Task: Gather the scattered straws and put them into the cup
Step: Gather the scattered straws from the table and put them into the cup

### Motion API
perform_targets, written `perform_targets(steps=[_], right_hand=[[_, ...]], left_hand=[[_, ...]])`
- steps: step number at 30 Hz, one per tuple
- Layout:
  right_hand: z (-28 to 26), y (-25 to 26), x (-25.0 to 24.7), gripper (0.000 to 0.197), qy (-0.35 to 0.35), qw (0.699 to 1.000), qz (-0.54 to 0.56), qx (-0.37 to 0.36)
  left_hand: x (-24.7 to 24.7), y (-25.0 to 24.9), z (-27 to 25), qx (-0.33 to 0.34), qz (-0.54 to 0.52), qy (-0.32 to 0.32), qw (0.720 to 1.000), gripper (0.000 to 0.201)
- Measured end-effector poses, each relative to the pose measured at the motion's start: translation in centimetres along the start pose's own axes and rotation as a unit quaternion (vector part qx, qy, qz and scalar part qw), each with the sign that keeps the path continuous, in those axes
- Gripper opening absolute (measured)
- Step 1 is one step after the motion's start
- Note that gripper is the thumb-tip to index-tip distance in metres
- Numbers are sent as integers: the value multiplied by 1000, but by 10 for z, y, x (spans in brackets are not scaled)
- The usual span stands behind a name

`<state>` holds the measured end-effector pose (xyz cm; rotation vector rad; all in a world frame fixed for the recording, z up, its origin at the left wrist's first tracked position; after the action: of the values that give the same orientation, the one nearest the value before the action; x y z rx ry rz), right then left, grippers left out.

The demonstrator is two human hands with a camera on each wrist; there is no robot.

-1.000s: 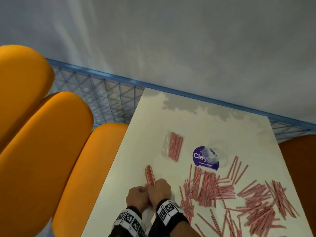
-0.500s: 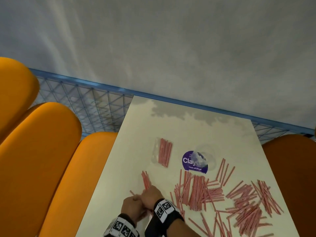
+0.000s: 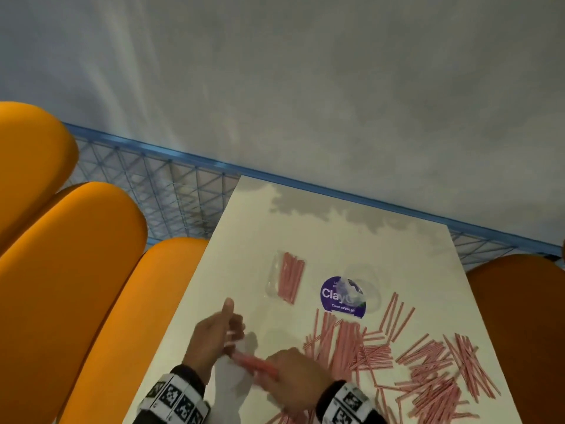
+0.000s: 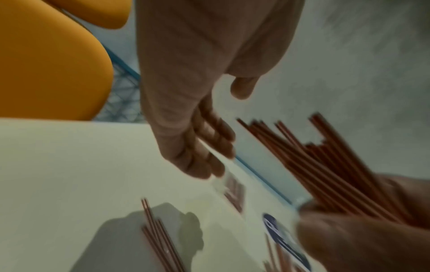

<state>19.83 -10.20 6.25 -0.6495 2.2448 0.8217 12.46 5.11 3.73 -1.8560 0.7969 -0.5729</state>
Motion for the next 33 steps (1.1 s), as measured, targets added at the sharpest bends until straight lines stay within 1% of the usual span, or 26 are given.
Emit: perform_targets(steps=[2, 3, 5, 6, 8, 10, 12, 13, 14, 15, 17, 18, 19, 20, 21, 22, 23, 24, 25, 26, 27, 28, 30, 31, 32, 33], right_hand=[[-7, 1, 3, 35, -14, 998, -27, 57], [-9, 1, 6, 38, -20, 993, -59, 98], [-15, 1, 11, 38, -42, 984, -96, 146], [-15, 0, 15, 37, -45, 982, -101, 151], [-24, -6, 14, 37, -54, 987, -75, 131], [-40, -14, 1, 32, -81, 989, -2, 125], [-63, -16, -21, 22, -126, 976, 138, 108], [-76, -12, -33, 16, -145, 958, 232, 88], [-87, -8, -43, 15, -150, 930, 330, 53], [-95, -1, -53, 28, -152, 893, 423, 9], [-105, 5, -67, 56, -183, 804, 564, -46], [-106, 7, -71, 63, -199, 759, 616, -67], [-106, 9, -72, 65, -207, 720, 657, -87], [-104, 10, -72, 66, -207, 695, 681, -107], [-102, 10, -71, 66, -207, 694, 680, -118], [-102, 11, -70, 66, -211, 710, 661, -120], [-102, 12, -67, 64, -217, 729, 639, -119], [-101, 10, -63, 61, -223, 741, 623, -115], [-101, 9, -61, 58, -227, 745, 618, -108], [-100, 8, -60, 56, -231, 742, 623, -94], [-100, 7, -59, 56, -231, 733, 634, -84], [-99, 6, -60, 57, -223, 722, 651, -75], [-99, 1, -64, 59, -205, 701, 681, -58], [-99, -4, -65, 59, -201, 701, 683, -51], [-98, -11, -64, 59, -206, 711, 671, -39], [-98, -18, -62, 61, -214, 730, 648, -27]], left_hand=[[21, 4, -20, -85, -13, 101, 991, 67], [30, 8, -28, -105, -13, 124, 987, 70], [44, 14, -39, -105, -20, 109, 988, 70], [47, 14, -42, -100, -30, 93, 990, 67], [56, 8, -50, -100, -55, 83, 990, 64], [63, 1, -55, -100, -98, 75, 987, 61], [66, -10, -62, -103, -161, 63, 980, 61], [68, -15, -65, -110, -193, 63, 973, 61], [71, -19, -70, -117, -225, 68, 965, 60], [75, -22, -75, -120, -253, 76, 957, 60], [87, -28, -84, -140, -300, 108, 938, 66], [93, -32, -89, -153, -320, 119, 927, 69], [98, -36, -95, -160, -342, 131, 917, 71], [103, -39, -98, -158, -363, 151, 906, 70], [109, -45, -103, -135, -395, 180, 891, 67], [112, -51, -106, -86, -410, 184, 889, 67], [109, -59, -104, -26, -412, 173, 895, 72], [111, -63, -107, -8, -422, 182, 888, 74], [117, -58, -109, -30, -447, 206, 870, 71], [120, -48, -108, -80, -477, 220, 847, 66], [120, -47, -109, -113, -495, 216, 834, 58], [121, -44, -108, -116, -491, 213, 836, 56], [123, -39, -106, -110, -452, 205, 861, 67], [124, -36, -104, -113, -411, 203, 882, 71], [123, -36, -105, -103, -343, 219, 908, 70], [122, -35, -107, -73, -246, 258, 932, 63]])
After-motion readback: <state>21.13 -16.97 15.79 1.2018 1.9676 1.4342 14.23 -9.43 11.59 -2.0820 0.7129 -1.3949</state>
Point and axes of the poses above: each hand's wrist, its own z-axis towards the middle knuckle, its own x-axis out of the palm, y = z × x, the point moved 2 cm from there along z, towards the middle knuckle, and after that the axes turned 15 degrees about x, right-handed, at the moved point
